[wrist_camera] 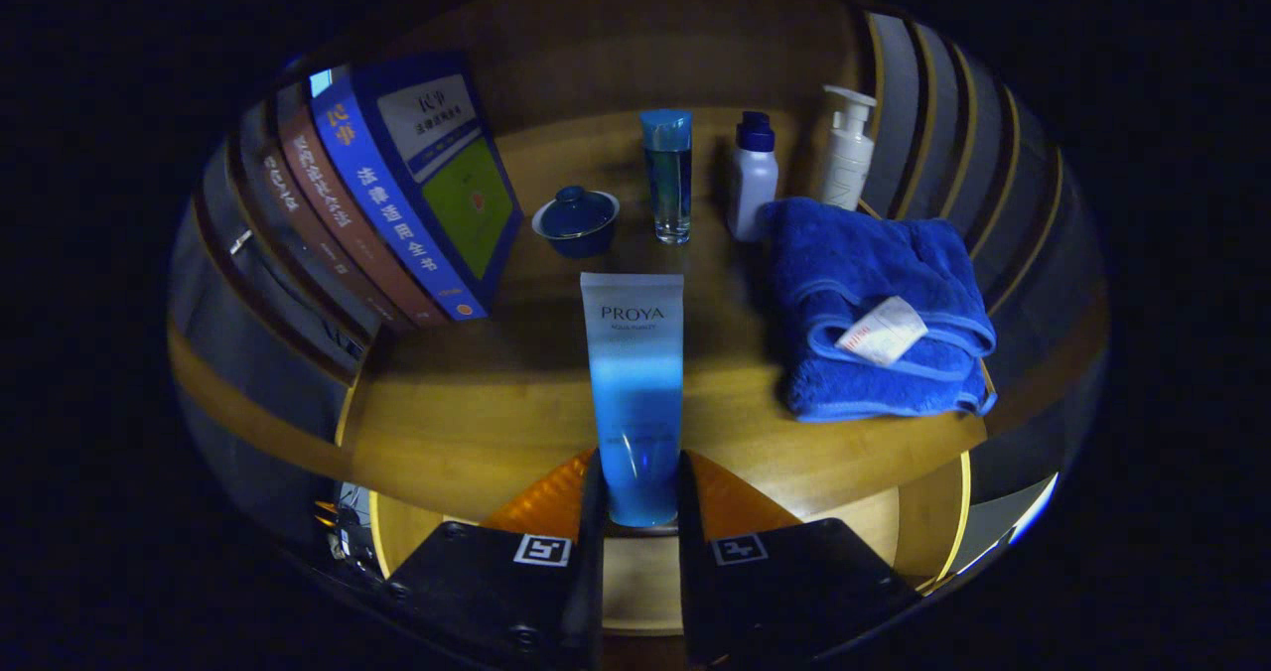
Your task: Pull open the drawer, take out the items inside it, and place them on the countertop above the cabinet.
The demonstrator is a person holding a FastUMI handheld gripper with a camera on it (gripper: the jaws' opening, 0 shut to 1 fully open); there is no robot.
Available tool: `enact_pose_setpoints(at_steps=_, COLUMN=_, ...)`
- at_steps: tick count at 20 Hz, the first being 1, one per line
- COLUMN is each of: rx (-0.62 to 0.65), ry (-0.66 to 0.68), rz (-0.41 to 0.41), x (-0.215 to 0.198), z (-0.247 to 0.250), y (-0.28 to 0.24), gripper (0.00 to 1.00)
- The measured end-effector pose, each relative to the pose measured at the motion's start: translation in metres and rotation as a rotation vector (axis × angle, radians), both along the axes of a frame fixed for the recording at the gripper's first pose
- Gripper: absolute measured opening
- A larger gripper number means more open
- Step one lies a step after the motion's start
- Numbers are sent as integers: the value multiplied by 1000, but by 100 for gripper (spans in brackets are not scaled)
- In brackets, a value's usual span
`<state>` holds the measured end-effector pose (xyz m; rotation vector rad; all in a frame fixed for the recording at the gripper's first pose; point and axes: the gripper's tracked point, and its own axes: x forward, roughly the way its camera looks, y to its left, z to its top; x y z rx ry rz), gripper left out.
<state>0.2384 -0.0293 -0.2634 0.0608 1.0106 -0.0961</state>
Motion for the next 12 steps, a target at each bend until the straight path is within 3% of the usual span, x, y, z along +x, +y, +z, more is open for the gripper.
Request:
enact_pose_setpoints(at_steps=3, rx=-18, ry=44, rz=-15, x=8, z=-17, y=0, gripper=37)
enact_pose_setpoints(at_steps=6, rx=-12, ry=27, rz=-23, x=14, z=-22, y=-1, gripper=46)
enact_pose_setpoints(at_steps=11, rx=18, ry=-6, rz=-30, x=9, z=-9, y=-1, gripper=100)
enact_pose_setpoints(at_steps=12, rx=20, ry=-19, rz=-33, x=5, z=-4, y=-2, gripper=100)
